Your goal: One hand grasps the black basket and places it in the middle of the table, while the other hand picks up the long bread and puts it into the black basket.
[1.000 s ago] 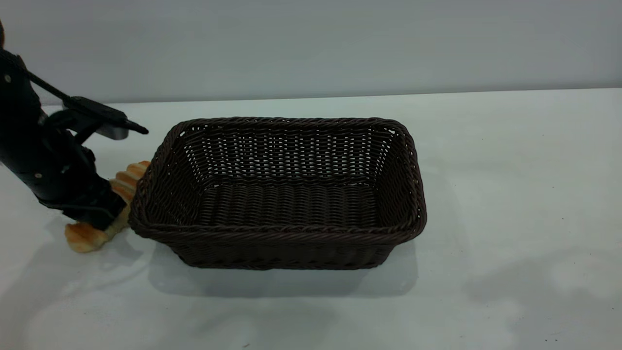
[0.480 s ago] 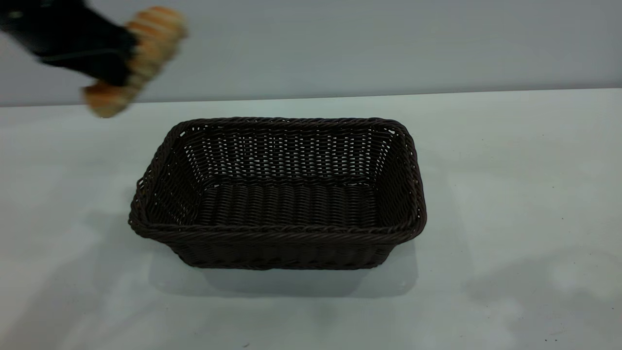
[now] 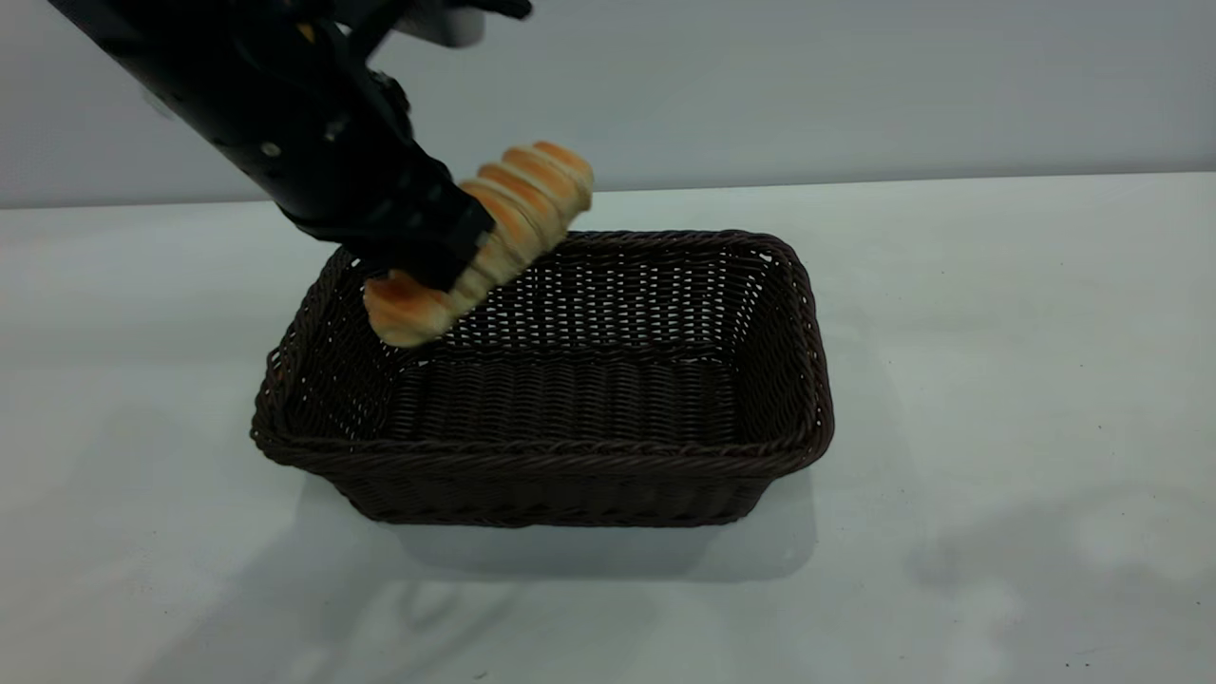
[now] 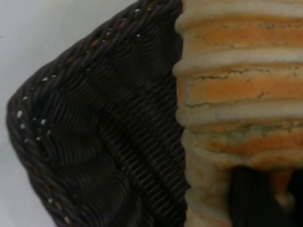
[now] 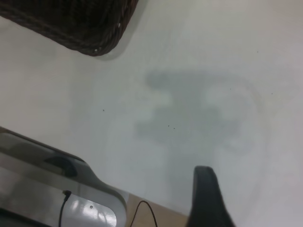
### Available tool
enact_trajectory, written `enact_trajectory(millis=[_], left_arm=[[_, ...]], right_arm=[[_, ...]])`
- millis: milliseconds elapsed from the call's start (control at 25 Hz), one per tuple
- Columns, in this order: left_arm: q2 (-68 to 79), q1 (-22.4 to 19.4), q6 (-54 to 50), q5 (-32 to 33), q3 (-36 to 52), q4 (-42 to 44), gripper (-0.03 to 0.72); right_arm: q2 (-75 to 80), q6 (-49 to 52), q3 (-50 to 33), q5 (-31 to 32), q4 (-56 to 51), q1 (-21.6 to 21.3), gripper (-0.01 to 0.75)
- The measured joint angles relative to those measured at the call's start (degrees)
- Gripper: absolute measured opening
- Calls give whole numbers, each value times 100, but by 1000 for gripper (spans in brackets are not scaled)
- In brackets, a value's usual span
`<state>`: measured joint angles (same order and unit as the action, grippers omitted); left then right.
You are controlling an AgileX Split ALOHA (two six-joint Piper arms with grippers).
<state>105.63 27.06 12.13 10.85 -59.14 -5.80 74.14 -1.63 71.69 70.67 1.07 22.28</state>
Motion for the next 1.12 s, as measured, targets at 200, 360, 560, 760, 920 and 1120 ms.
enact_trajectory(millis=[200, 360, 560, 760, 920, 1120], left_arm=[[16, 19, -97, -75, 0, 0, 379], [-273, -50, -104, 716, -160, 156, 532], [-986, -407, -496, 2383, -734, 681, 569], [-2078, -744, -915, 3437, -932, 1271, 567], [-3059, -923, -1099, 4135, -932, 1435, 567], [-4219, -922, -1213, 4482, -437, 1425, 567]], right_arm=[[0, 0, 0, -37, 0, 0, 509], [0, 0, 0, -57, 20, 0, 509], [0, 0, 0, -9, 246, 0, 509], [0, 20, 0, 4, 405, 0, 509], [-159, 90, -108, 9, 405, 0, 509], [-716, 127, -529, 13, 405, 0, 509]])
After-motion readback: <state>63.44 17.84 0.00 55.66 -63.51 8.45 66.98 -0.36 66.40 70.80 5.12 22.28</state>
